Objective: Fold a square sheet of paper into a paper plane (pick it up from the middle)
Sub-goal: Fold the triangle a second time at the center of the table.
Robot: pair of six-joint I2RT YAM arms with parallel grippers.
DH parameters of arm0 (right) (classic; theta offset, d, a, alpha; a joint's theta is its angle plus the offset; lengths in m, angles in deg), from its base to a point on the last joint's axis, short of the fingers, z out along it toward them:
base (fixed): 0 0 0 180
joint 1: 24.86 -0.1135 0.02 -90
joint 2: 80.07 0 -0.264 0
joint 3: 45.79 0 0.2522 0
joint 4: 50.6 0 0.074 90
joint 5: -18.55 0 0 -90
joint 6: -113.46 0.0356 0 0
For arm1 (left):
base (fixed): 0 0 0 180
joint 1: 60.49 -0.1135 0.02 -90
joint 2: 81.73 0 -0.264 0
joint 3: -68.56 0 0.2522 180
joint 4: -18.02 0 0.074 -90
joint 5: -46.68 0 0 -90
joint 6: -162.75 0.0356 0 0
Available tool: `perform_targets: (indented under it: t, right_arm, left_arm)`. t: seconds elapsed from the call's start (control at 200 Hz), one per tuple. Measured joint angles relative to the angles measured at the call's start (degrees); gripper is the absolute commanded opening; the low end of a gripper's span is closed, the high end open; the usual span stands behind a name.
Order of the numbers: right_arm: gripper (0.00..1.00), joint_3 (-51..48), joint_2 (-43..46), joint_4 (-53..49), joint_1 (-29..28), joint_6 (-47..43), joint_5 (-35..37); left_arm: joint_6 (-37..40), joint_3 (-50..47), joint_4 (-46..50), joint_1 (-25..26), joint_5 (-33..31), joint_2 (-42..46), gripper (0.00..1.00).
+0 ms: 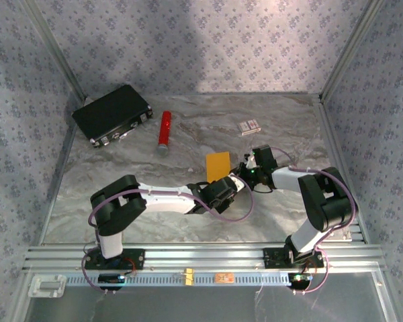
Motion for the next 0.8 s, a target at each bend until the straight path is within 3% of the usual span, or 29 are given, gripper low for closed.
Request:
perform_targets:
  t: [0.105, 0.235, 0.325, 0.505, 0.595, 0.8]
  right_arm:
    - [0.14, 0.0, 0.28, -0.52, 0.48, -0.2, 0.02]
    - [0.24, -0.02, 1.84, -1.51, 1.73, -0.81, 0.2]
    - [0.31, -0.35, 4.11, -2.34, 2.93, -1.55, 0.9]
    - [0.33, -1.55, 8.81, -4.94, 6.34, -3.06, 2.47]
    - [0.3, -2.05, 10.14, -6.4, 7.37, -4.22, 2.64]
    - [0.1, -2.25, 10.05, -7.93, 6.47, -6.71, 1.38]
  left_arm:
    - [-0.39, 0.0, -0.02, -0.52, 0.83, 0.0, 0.0]
    - [-1.05, 0.0, 0.0, -2.32, 4.13, 0.0, 0.0]
    - [-2.25, 0.0, -0.04, -4.42, 8.17, 0.07, 0.0]
    - [-5.6, 0.0, -0.96, -9.11, 18.03, 0.24, 0.0]
    - [-7.02, 0.0, -1.79, -10.91, 22.77, 0.26, 0.0]
    - [-9.79, 0.0, -3.34, -13.51, 30.88, 0.26, 0.0]
